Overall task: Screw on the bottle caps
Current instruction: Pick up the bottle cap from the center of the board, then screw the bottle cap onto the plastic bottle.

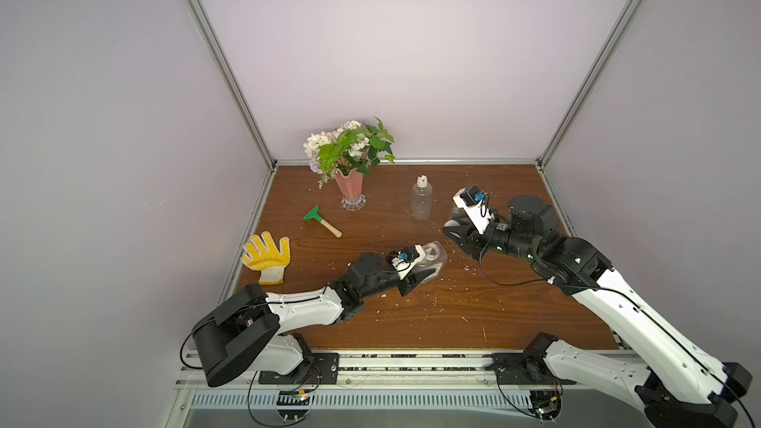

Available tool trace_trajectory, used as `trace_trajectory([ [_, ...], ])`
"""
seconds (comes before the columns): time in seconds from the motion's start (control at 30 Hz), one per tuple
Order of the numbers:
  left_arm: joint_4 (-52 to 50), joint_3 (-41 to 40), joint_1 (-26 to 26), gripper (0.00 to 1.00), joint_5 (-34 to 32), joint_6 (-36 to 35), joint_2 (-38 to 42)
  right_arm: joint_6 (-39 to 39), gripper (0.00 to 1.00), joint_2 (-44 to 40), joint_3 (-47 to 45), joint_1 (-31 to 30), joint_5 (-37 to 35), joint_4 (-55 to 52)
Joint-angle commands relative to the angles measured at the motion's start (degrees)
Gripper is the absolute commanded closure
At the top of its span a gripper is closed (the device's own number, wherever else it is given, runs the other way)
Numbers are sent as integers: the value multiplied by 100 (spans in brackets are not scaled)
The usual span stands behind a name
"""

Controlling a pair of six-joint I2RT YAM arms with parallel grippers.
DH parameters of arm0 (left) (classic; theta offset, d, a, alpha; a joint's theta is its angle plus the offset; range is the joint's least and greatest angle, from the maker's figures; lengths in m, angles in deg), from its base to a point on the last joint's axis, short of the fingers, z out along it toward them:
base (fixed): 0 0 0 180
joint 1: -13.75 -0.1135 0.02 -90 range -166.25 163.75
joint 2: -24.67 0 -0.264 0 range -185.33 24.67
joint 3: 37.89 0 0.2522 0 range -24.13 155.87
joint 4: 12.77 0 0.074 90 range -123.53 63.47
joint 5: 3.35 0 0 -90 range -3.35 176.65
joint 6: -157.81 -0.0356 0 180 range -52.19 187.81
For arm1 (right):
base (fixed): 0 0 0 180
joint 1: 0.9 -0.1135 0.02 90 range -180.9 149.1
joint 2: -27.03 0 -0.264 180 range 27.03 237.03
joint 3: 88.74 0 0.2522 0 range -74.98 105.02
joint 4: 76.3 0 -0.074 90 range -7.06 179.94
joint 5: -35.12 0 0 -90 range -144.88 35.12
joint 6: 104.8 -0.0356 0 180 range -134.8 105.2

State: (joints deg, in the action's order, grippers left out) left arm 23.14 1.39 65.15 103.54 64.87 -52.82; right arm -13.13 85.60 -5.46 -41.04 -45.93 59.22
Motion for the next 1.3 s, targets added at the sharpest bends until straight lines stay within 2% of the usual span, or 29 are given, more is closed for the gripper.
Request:
trace_trajectory([
  [0.0, 321, 197, 81, 53, 190, 121, -78, 221, 62, 156, 115, -73, 411, -392],
  [0.63, 321, 328, 81, 54, 302, 236, -196, 552, 61, 571, -48, -537, 360, -380],
  [1.27, 318, 288, 81, 55, 357, 213, -122, 799, 60, 576, -329, -565, 683, -580],
])
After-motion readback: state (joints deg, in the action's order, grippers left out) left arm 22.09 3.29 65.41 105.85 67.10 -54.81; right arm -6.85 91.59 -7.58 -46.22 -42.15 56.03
